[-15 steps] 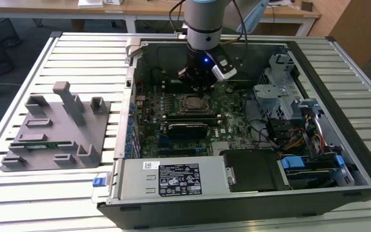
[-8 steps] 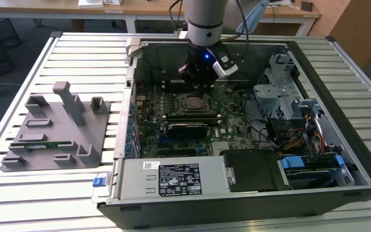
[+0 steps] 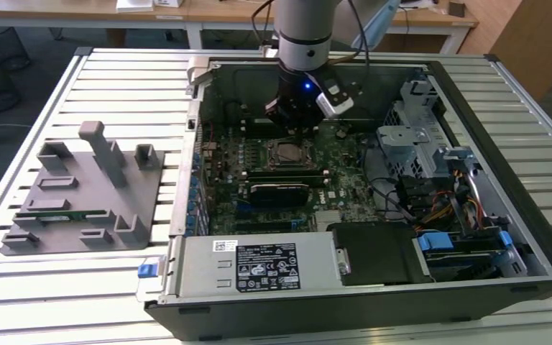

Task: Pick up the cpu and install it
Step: 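Install the first cpu locking lever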

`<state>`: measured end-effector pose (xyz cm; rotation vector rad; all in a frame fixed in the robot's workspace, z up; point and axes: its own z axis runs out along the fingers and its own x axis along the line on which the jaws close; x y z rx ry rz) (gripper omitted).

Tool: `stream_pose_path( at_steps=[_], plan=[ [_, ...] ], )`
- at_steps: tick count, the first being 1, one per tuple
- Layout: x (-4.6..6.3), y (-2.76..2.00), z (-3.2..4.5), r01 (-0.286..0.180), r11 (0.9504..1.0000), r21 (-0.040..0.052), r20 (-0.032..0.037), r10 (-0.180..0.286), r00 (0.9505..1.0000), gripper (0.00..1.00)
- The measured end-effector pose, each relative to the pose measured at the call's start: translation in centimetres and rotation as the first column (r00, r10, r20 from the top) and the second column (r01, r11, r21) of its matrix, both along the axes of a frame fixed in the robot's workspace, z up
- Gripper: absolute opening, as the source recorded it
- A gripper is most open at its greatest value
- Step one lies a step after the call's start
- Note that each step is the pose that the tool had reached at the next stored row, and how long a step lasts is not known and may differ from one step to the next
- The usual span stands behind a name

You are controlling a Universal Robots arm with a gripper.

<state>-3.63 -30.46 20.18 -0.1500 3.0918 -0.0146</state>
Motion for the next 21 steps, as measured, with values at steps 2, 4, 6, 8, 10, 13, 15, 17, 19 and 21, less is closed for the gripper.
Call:
stream_pose_path(
  at_steps=[2,4,6,8,10,13,15,17,19,21],
  plan=[
    [0.0,0.01,-0.11,0.000,1.0000,-0.0088,-0.0001,0.000,1.0000,0.11],
    [0.0,0.00,-0.11,0.000,0.9999,-0.0102,-0.0004,0.000,1.0000,0.11],
    [0.0,0.00,-0.10,0.000,0.9999,-0.0103,-0.0004,0.000,1.0000,0.11],
    [0.0,0.00,-0.03,0.000,0.9999,-0.0104,-0.0005,0.000,1.0000,0.11],
    [0.0,0.00,0.08,0.000,0.9999,-0.0103,-0.0004,0.000,1.0000,0.11],
    [0.0,-0.22,0.15,0.000,1.0000,-0.0098,-0.0003,0.000,1.0000,0.11],
    [0.0,-0.41,0.22,0.000,1.0000,-0.0088,-0.0004,0.000,1.0000,0.11],
    [0.0,-0.53,0.42,0.000,1.0000,-0.0082,-0.0005,0.000,1.0000,0.11],
    [-0.1,-0.60,0.73,0.000,1.0000,-0.0071,-0.0003,0.000,1.0000,0.11],
    [-0.3,-0.66,1.01,0.000,1.0000,-0.0063,-0.0002,0.000,1.0000,0.11]
  ],
)
